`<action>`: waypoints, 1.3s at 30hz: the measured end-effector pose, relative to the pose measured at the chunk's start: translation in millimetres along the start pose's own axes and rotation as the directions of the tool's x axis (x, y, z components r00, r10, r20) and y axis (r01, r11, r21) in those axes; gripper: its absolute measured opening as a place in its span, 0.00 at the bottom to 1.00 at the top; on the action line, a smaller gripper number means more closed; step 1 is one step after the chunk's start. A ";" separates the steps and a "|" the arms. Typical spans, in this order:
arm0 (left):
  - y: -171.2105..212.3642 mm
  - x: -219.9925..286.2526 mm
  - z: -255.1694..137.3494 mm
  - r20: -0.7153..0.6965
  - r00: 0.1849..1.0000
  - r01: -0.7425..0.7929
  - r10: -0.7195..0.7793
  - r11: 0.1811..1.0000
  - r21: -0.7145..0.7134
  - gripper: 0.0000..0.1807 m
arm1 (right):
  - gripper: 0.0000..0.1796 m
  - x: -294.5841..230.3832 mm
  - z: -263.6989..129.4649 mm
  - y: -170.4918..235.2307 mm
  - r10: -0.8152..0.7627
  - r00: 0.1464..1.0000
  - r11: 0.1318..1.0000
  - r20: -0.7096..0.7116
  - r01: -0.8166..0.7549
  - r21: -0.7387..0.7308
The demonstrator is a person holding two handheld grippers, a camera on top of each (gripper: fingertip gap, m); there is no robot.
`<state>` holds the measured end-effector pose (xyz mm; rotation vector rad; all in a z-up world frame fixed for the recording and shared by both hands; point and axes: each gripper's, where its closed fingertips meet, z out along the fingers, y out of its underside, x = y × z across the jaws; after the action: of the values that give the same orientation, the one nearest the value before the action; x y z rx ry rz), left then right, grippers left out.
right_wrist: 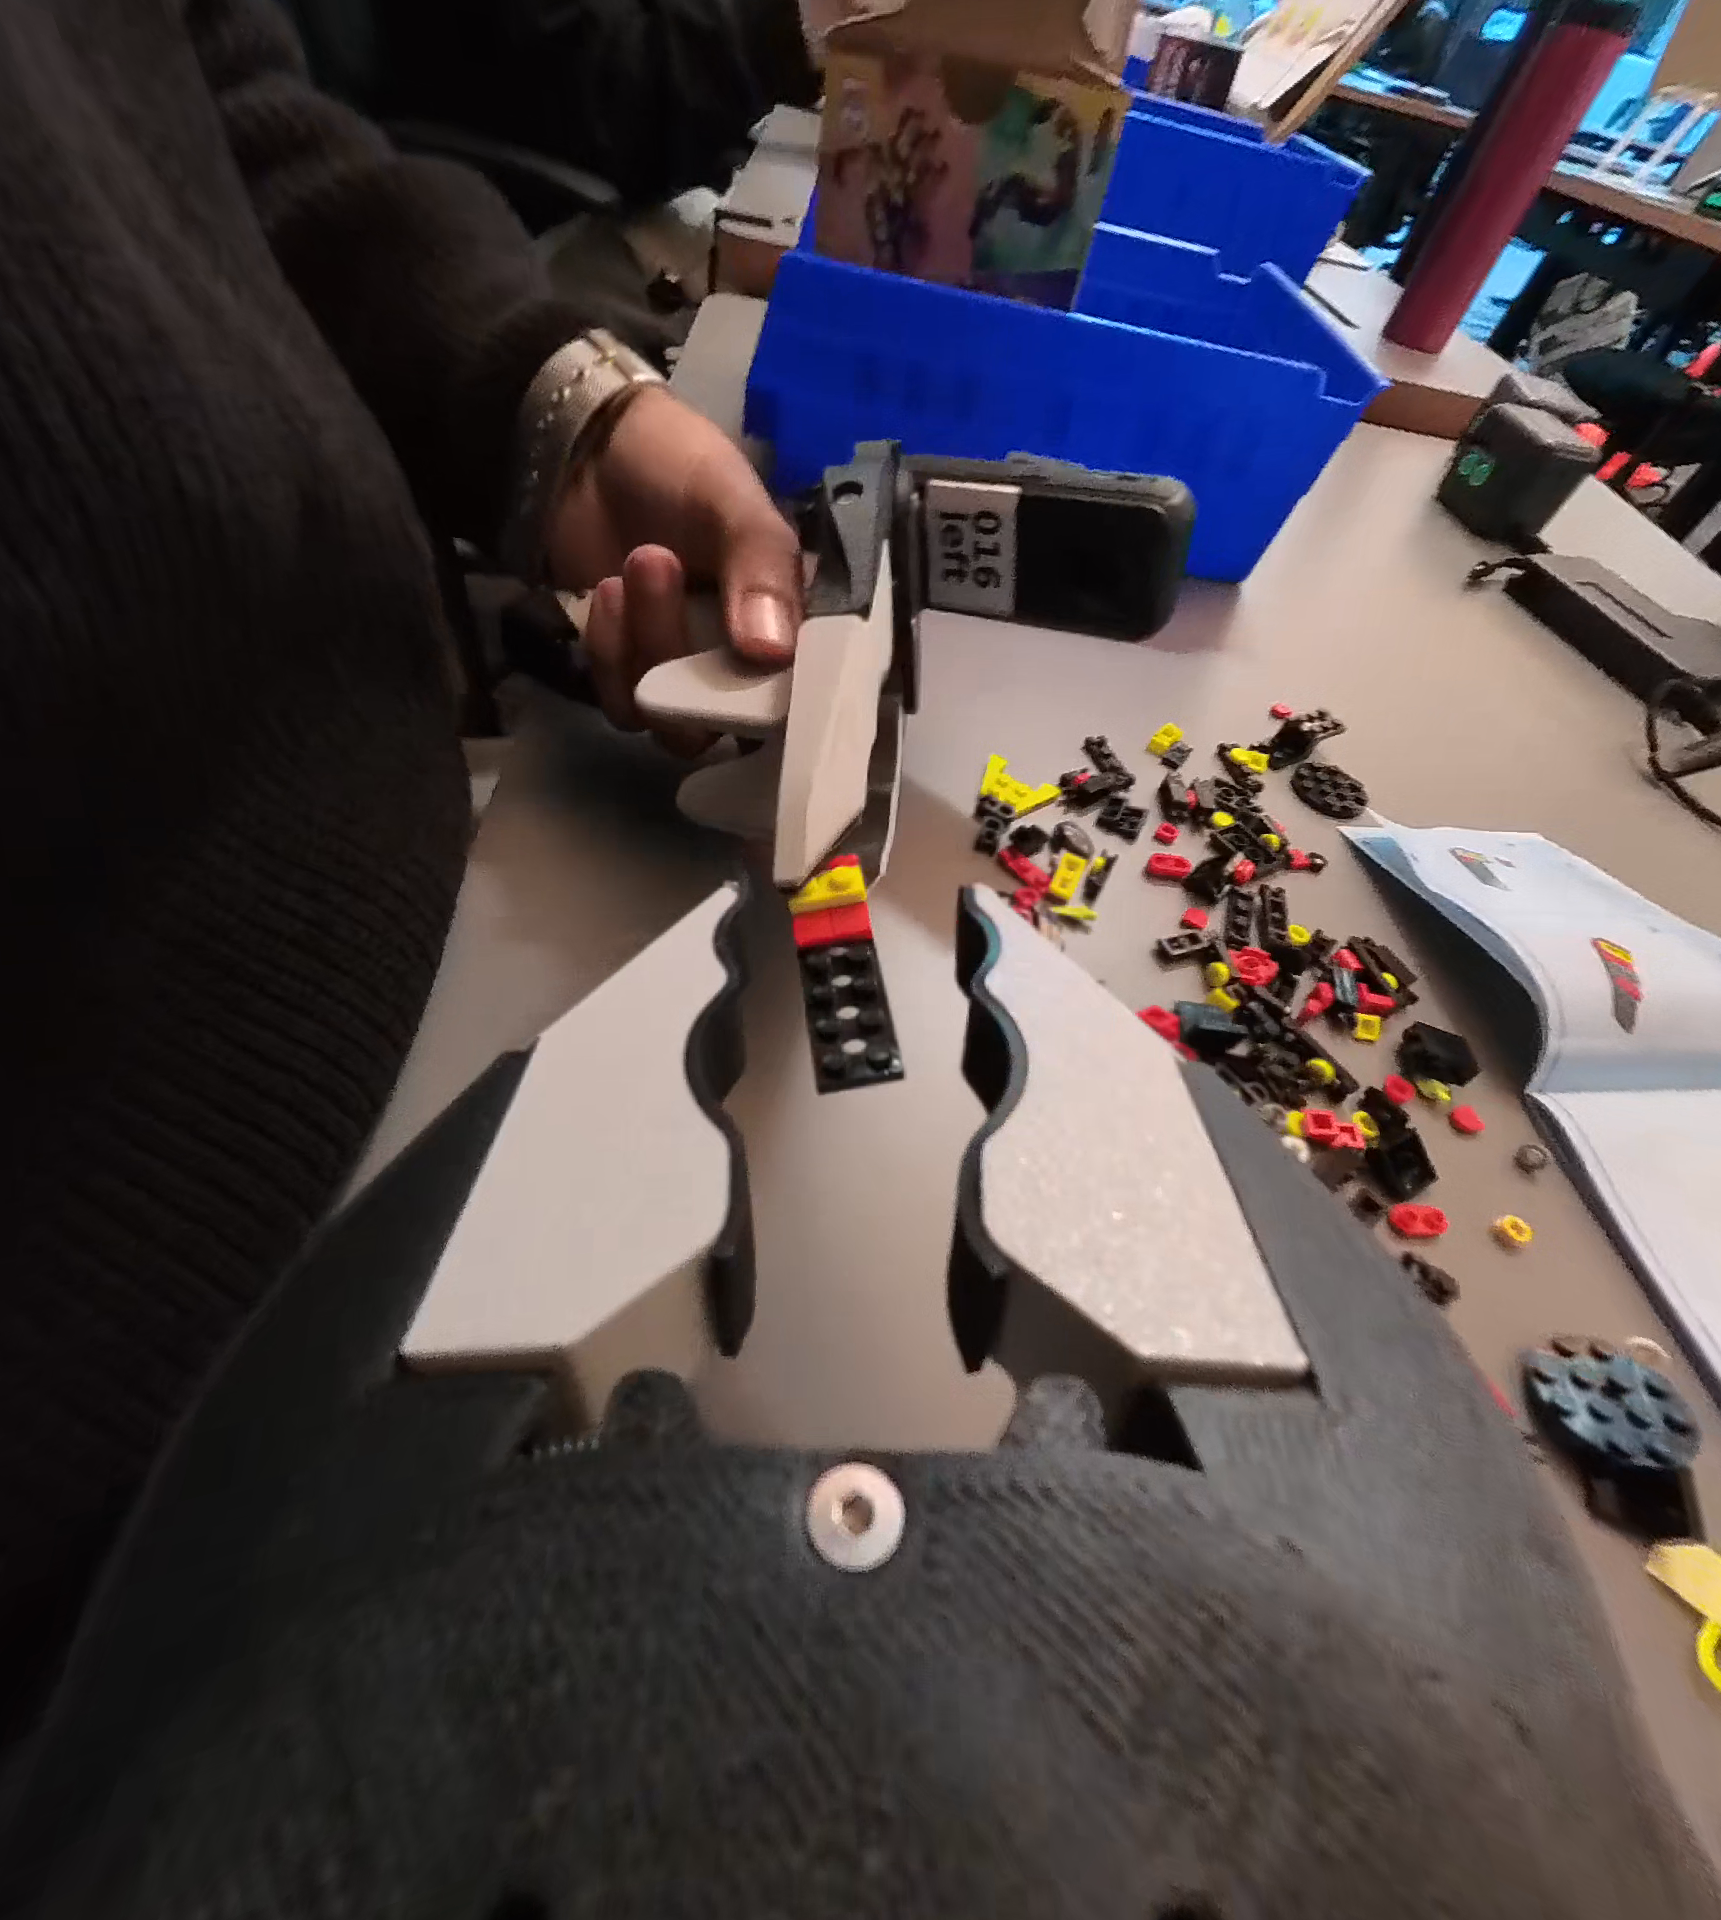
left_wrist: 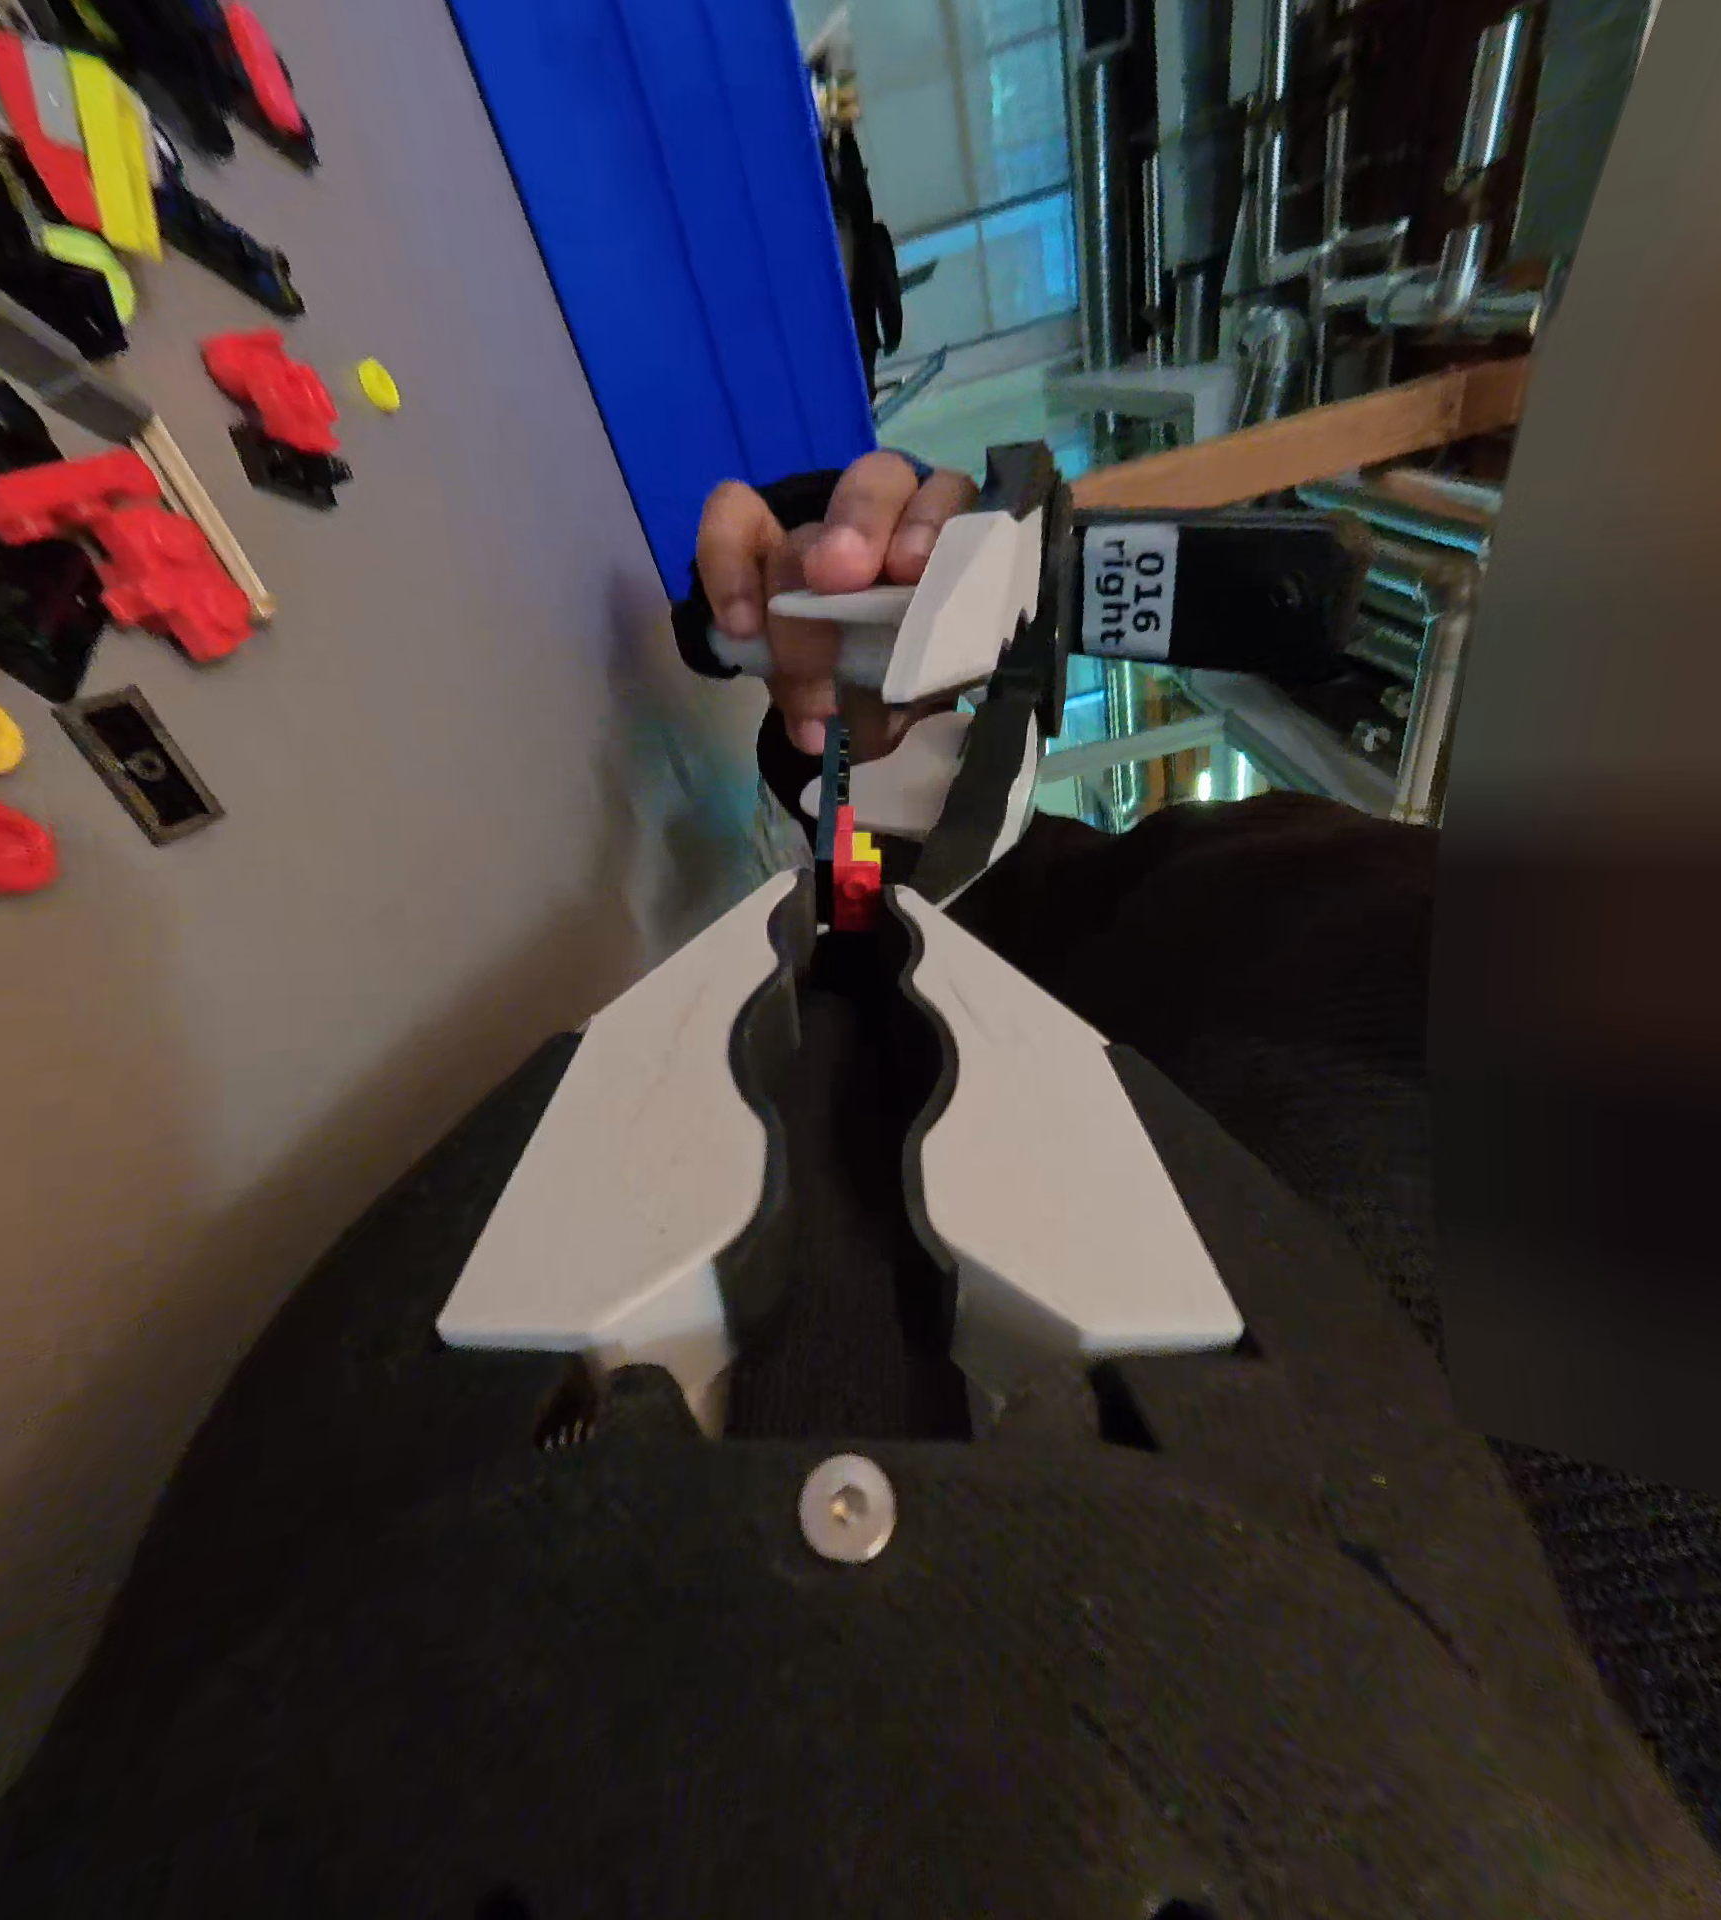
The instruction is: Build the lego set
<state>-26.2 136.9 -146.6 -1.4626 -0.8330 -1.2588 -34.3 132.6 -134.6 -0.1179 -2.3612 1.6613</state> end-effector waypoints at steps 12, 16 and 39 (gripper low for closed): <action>11.0 2.6 4.3 -0.022 0.999 0.024 -0.025 0.998 -0.060 0.04 | 0.12 -18.5 5.6 13.9 -0.083 0.994 0.992 0.077 0.090 -0.087; 13.3 3.5 5.3 -0.031 0.999 0.034 -0.036 0.997 -0.072 0.04 | 0.10 -17.8 5.2 12.6 -0.095 0.993 0.992 0.068 0.101 -0.079; 21.5 -15.4 7.7 0.124 0.992 -0.001 0.015 0.994 -0.112 0.04 | 0.08 -25.4 10.4 31.3 -0.350 0.934 0.906 0.065 0.356 -0.228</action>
<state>-7.4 140.0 -166.4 -1.6461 -0.8493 -1.2345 -14.8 128.6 -171.2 0.2737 -2.4112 1.2167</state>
